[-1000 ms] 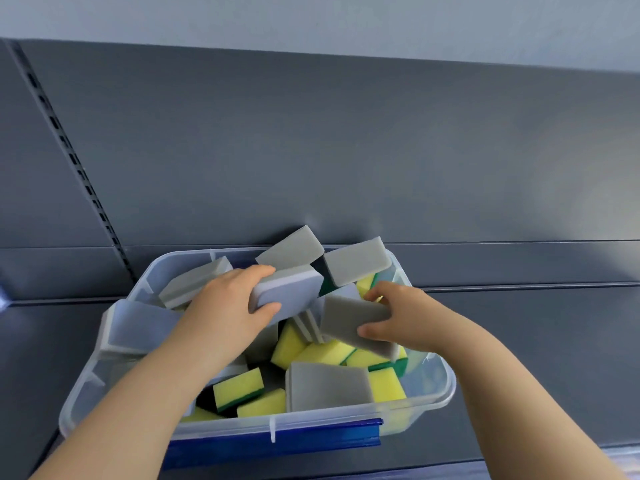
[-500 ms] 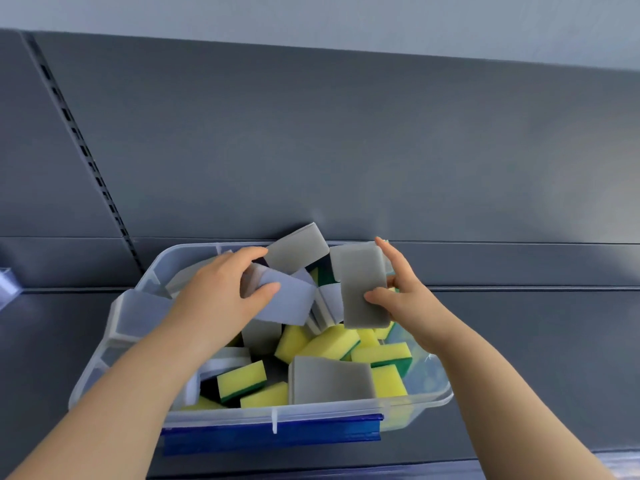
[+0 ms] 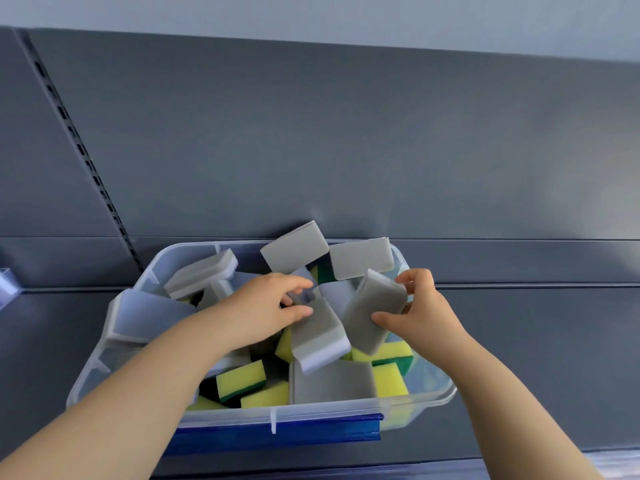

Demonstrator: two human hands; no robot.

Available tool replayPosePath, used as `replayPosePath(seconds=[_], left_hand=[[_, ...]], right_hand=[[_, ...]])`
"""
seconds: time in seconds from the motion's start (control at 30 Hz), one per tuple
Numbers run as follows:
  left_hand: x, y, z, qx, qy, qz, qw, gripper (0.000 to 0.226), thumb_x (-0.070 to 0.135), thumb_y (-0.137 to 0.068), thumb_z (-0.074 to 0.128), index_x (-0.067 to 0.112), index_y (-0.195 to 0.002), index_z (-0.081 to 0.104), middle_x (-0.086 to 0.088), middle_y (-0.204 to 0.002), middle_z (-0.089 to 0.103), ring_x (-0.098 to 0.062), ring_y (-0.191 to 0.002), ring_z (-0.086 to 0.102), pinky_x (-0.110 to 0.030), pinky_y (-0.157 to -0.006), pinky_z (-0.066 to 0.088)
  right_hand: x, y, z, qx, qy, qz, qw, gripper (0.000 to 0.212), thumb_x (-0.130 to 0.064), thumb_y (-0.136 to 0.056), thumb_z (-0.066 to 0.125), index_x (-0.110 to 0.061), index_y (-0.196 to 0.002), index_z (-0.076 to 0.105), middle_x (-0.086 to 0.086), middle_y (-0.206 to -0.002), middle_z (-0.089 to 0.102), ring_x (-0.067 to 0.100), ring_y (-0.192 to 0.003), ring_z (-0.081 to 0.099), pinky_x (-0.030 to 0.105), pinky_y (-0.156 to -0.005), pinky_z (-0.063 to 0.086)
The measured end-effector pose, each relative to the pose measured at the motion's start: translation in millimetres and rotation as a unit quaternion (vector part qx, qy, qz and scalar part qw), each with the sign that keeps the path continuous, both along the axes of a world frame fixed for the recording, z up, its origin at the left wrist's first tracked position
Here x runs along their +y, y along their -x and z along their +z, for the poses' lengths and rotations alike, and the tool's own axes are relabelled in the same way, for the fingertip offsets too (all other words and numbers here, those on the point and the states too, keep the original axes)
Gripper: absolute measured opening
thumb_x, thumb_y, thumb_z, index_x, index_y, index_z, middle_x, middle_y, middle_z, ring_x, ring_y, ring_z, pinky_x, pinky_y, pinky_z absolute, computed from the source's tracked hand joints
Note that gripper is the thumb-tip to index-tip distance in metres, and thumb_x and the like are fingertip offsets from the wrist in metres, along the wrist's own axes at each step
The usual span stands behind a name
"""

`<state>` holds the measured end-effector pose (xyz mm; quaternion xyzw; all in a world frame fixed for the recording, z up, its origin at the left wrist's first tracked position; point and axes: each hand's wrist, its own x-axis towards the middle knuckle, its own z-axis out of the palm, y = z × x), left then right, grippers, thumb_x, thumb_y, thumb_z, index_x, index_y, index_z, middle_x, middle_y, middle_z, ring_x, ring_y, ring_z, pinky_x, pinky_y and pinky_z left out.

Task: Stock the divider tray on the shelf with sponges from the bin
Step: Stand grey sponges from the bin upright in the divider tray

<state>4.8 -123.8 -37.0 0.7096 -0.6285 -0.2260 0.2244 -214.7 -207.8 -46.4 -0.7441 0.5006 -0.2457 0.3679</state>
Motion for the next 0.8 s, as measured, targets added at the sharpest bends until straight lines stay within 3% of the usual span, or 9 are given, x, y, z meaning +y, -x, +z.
replayPosePath(seconds=[0.1,0.2,0.3,0.43,0.53,0.6,0.7,0.8], left_hand=[[-11.4,-1.5,-3.5,0.036,-0.075,-0.010,0.996,0.057,0.050,-0.080,0.064,0.035,-0.131,0.046,0.011,-0.125,0.056,-0.002,-0.109,0.054,-0.027,-0.099,0.042],[-16.4,1.5,-3.5,-0.014,-0.133,-0.063,0.989,0.078,0.061,-0.075,0.064,0.038,-0.141,0.029,0.014,-0.138,0.042,-0.005,-0.121,0.044,-0.025,-0.102,0.037],[-19.2,2.1,-4.2,-0.015,-0.162,-0.083,0.983,0.083,0.064,-0.074,0.061,0.041,-0.143,0.022,0.017,-0.144,0.033,-0.006,-0.127,0.038,-0.026,-0.105,0.034],[-21.9,-3.8,6.5,0.090,-0.071,-0.031,0.993,0.070,0.050,-0.074,0.071,0.039,-0.135,0.038,0.016,-0.135,0.046,-0.001,-0.116,0.048,-0.025,-0.097,0.043],[-21.4,-7.7,20.9,0.199,0.028,0.035,0.979,0.054,0.034,-0.075,0.075,0.042,-0.122,0.048,0.014,-0.122,0.054,-0.003,-0.109,0.054,-0.032,-0.090,0.050],[-20.1,-9.5,29.7,0.243,0.066,0.063,0.966,0.049,0.028,-0.074,0.075,0.044,-0.114,0.052,0.009,-0.113,0.057,-0.008,-0.103,0.058,-0.037,-0.086,0.053],[-16.9,-11.5,36.8,0.261,0.101,0.081,0.957,0.038,0.014,-0.081,0.070,0.040,-0.106,0.057,0.004,-0.103,0.061,-0.010,-0.091,0.062,-0.035,-0.077,0.054],[-12.2,-11.5,38.2,0.250,0.126,0.098,0.955,0.031,0.018,-0.082,0.070,0.038,-0.102,0.059,0.004,-0.100,0.065,-0.006,-0.089,0.063,-0.027,-0.075,0.053]], right_hand=[[2.3,2.4,-0.7,0.011,0.003,-0.001,1.000,0.052,-0.019,-0.071,0.075,-0.025,-0.105,0.035,-0.006,-0.098,0.052,0.018,-0.085,0.059,0.028,-0.065,0.048],[5.3,3.0,-2.1,0.013,0.005,0.003,1.000,0.053,-0.019,-0.071,0.075,-0.026,-0.104,0.034,-0.006,-0.102,0.050,0.016,-0.087,0.056,0.022,-0.062,0.043],[8.1,3.7,-2.8,0.019,0.008,0.010,1.000,0.054,-0.019,-0.073,0.073,-0.027,-0.106,0.032,-0.005,-0.103,0.049,0.010,-0.080,0.052,0.015,-0.055,0.036],[10.7,8.3,1.6,0.002,0.031,0.002,1.000,0.060,-0.020,-0.077,0.069,-0.035,-0.121,0.031,-0.002,-0.110,0.047,0.013,-0.085,0.052,0.014,-0.059,0.037],[11.6,10.1,9.7,0.007,0.058,-0.004,0.998,0.054,-0.020,-0.082,0.065,-0.031,-0.127,0.037,-0.003,-0.114,0.044,0.002,-0.070,0.052,0.005,-0.054,0.039],[10.8,9.3,13.4,0.012,0.073,-0.003,0.997,0.049,-0.020,-0.083,0.064,-0.025,-0.126,0.041,-0.001,-0.113,0.044,-0.003,-0.069,0.049,-0.001,-0.055,0.036],[10.4,5.2,16.2,0.007,0.083,0.000,0.997,0.043,-0.024,-0.085,0.063,-0.023,-0.124,0.045,-0.002,-0.110,0.045,0.000,-0.074,0.049,-0.001,-0.057,0.037],[9.6,0.6,15.5,-0.007,0.105,0.006,0.994,0.038,-0.030,-0.084,0.063,-0.025,-0.119,0.049,-0.005,-0.108,0.049,0.006,-0.086,0.051,0.010,-0.066,0.040]])
